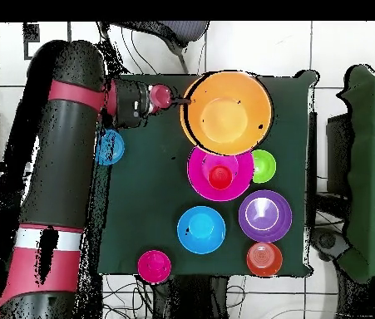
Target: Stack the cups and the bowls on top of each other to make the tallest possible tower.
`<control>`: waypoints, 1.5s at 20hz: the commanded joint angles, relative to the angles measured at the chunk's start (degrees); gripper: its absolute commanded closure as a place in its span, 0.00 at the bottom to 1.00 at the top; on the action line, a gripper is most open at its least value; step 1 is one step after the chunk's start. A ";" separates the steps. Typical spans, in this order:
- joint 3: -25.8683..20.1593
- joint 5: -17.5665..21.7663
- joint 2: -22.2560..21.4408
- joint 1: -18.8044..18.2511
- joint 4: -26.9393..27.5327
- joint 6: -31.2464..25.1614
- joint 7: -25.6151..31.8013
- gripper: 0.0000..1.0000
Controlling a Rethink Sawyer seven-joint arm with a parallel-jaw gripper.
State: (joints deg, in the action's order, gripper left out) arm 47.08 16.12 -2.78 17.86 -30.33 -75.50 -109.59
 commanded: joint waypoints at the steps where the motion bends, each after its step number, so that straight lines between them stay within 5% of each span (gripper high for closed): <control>1: -4.11 4.68 -1.48 0.53 -7.40 4.38 12.53 1.00; 16: -5.00 7.07 -3.49 2.82 -13.81 5.31 10.59 1.00; 30: -6.39 6.80 -2.13 4.16 -14.41 4.63 6.04 1.00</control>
State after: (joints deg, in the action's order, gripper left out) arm 47.04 20.60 -5.41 21.22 -41.00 -73.88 -109.59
